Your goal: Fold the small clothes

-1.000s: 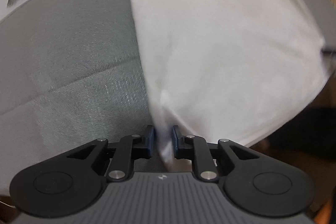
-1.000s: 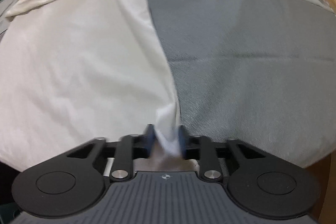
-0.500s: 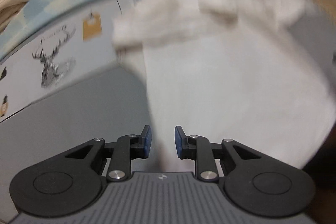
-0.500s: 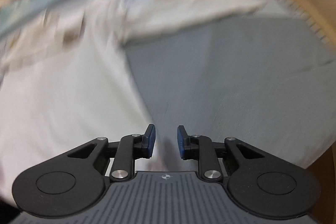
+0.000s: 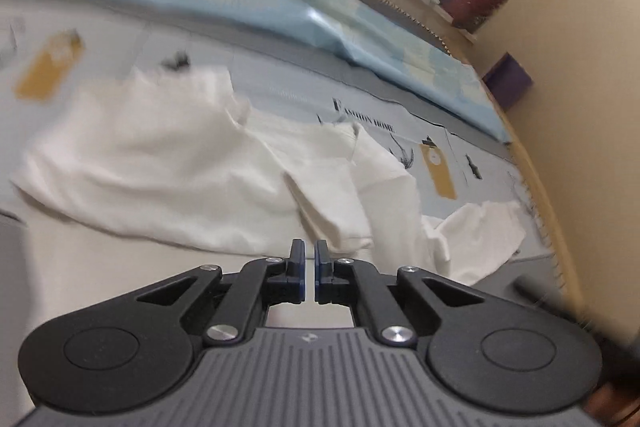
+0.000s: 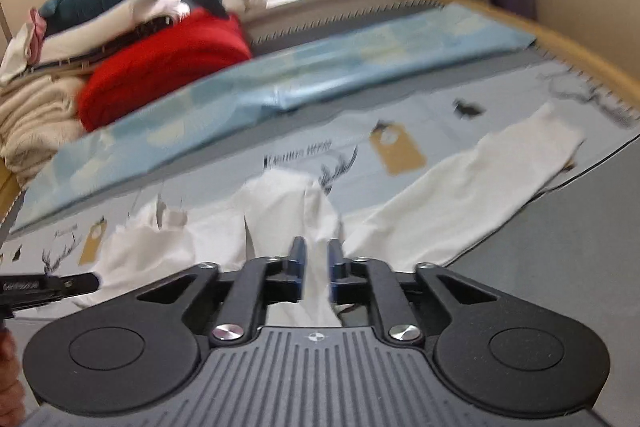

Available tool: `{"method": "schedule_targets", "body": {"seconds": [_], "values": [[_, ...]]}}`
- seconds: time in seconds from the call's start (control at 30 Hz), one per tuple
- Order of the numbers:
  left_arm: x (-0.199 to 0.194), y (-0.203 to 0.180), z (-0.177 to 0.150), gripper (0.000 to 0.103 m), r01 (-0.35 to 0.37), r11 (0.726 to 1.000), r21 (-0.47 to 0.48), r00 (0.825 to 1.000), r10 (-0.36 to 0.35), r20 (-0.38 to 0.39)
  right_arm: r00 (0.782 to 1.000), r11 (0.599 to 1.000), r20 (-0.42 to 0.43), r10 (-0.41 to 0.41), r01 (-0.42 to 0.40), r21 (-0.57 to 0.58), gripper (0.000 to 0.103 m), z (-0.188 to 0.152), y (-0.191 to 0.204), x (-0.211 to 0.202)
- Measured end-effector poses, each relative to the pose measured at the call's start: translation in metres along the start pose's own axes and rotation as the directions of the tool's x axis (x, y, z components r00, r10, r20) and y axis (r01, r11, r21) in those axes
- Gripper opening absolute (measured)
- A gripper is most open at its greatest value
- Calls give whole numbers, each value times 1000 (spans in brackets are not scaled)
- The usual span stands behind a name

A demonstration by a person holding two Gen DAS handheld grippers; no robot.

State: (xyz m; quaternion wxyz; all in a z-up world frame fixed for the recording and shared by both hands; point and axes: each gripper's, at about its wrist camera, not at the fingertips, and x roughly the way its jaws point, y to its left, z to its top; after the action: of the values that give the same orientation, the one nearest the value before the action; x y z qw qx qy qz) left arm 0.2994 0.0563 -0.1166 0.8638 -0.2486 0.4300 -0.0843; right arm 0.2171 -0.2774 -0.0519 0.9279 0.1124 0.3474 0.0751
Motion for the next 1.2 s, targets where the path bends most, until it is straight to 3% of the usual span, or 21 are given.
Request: {"method": "schedule_targets", "body": {"seconds": [0.13, 0.17, 0.23, 0.3, 0.43, 0.5, 0.57, 0.6, 0.63, 0.67, 0.7, 0.73, 0.8, 0.83, 0.87, 0.93, 1.0, 1.1, 1.13, 1.17, 1.2], "values": [[41, 4, -1, 41, 35, 997, -74, 999, -35, 1, 993, 998, -102, -54, 57, 34, 25, -15, -20, 52], [53, 8, 1, 43, 37, 994, -105, 999, -38, -7, 995, 996, -94, -41, 48, 77, 28, -11, -34, 61], [68, 18, 3, 47, 50, 986, -160, 998, -54, -22, 993, 981, -74, -89, 100, 165, 41, -2, -69, 77], [83, 24, 5, 47, 65, 975, -210, 996, -75, -38, 985, 944, -83, -154, 171, 282, 41, 6, -111, 94], [99, 21, 6, 47, 80, 969, -235, 995, -92, -42, 952, 833, -77, -297, 298, 466, 42, 18, -191, 116], [106, 14, 5, 47, 82, 972, -219, 994, -95, -51, 942, 796, -52, -332, 309, 521, 41, 24, -221, 126], [110, 6, 5, 38, 58, 985, -161, 995, -69, -66, 945, 789, -5, -327, 276, 549, 41, 32, -242, 137], [112, 3, 4, 21, 46, 990, -134, 996, -56, -74, 945, 796, 10, -328, 271, 542, 41, 36, -248, 142], [113, 2, 4, 12, 36, 993, -113, 995, -46, -84, 942, 808, 22, -334, 274, 522, 41, 42, -250, 151], [113, 1, 5, 11, 22, 995, -93, 996, -30, -88, 937, 819, 28, -347, 288, 495, 40, 48, -253, 159], [111, 0, 6, 8, 14, 997, -76, 996, -21, -88, 927, 828, 29, -373, 319, 460, 33, 59, -257, 169], [106, -1, 9, 7, 13, 998, -54, 996, -18, -84, 927, 828, 29, -373, 319, 460, 5, 59, -257, 169], [92, -2, 18, 7, 9, 1000, -9, 999, -10, -52, 914, 832, 26, -405, 357, 424, 3, 68, -261, 171], [81, 0, 25, 7, -9, 1000, 21, 1000, 10, -29, 903, 825, 46, -428, 370, 427, 3, 72, -263, 167], [70, 2, 31, 7, -23, 999, 40, 1000, 24, -12, 876, 808, 79, -476, 400, 432, 3, 75, -264, 158], [46, 16, 44, 7, -59, 997, 58, 998, 57, 29, 790, 744, 139, -597, 480, 465, 3, 78, -272, 133], [23, 32, 55, 7, -115, 990, 76, 992, 110, 67, 714, 647, 89, -695, 566, 510, 3, 77, -288, 122], [-11, 68, 70, 7, -216, 972, 93, 973, 205, 108, 668, 539, -59, -742, 646, 541, 5, 64, -319, 119], [-24, 82, 75, 7, -246, 965, 94, 964, 234, 122, 643, 506, -87, -761, 672, 540, 12, 58, -325, 117], [-40, 102, 81, 7, -294, 952, 88, 949, 280, 143, 632, 487, -114, -767, 688, 538, 14, 54, -329, 116], [-55, 120, 85, 7, -337, 938, 77, 933, 323, 157, 647, 494, -136, -750, 685, 536, 16, 51, -332, 115]]}}
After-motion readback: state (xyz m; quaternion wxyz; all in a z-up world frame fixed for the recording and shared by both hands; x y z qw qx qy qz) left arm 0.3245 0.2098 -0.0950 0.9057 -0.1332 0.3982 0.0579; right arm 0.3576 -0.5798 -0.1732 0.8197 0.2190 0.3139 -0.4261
